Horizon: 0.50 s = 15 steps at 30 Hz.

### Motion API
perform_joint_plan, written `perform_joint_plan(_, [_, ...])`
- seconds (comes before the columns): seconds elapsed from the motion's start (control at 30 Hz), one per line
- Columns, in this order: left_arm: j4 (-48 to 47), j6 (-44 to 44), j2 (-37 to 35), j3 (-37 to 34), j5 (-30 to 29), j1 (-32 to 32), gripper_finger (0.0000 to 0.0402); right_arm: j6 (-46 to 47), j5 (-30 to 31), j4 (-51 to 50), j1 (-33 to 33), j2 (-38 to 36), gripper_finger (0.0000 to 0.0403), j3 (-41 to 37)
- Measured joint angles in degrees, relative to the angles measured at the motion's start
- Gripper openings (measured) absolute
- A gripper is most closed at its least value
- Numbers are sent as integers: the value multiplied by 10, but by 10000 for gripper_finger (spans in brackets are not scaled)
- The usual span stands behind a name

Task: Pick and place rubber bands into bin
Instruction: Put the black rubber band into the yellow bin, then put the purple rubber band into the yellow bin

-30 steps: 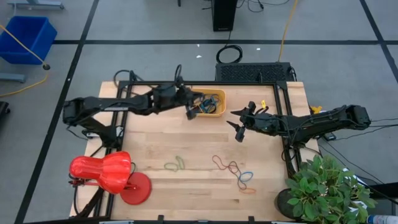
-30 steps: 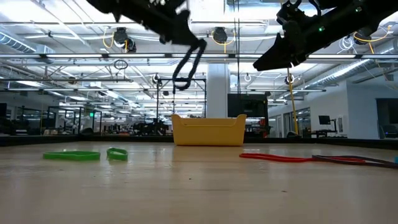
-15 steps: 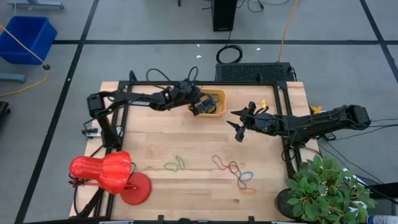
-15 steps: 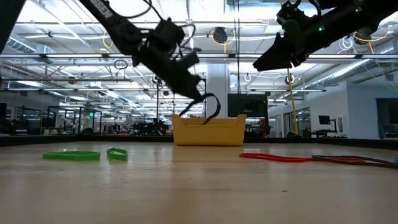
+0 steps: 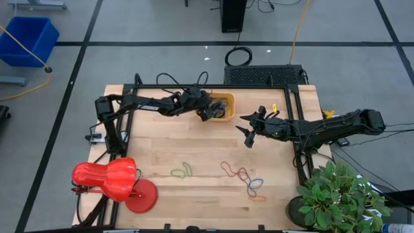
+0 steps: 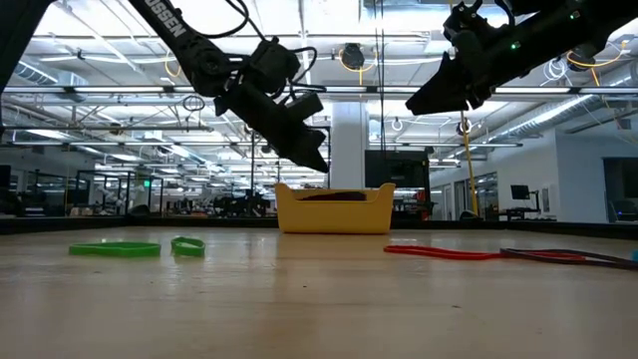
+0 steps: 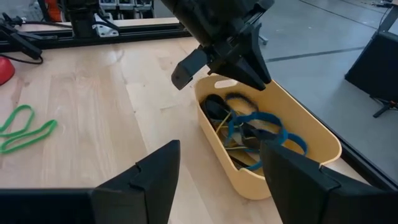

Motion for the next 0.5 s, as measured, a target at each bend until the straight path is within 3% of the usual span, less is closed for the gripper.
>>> perform_joint_plan(0.17, [-2, -1, 1, 0, 1, 0, 98, 0, 0, 0, 0, 0, 217, 0])
perform_joint_plan(0.3, [-3, -2, 1, 0, 4, 0, 142, 0, -1, 3, 0, 0, 221, 0])
perform_joint_plan(0.5, [-8, -71, -17, -1, 18, -6, 204, 38, -3, 3, 1, 0, 219, 0])
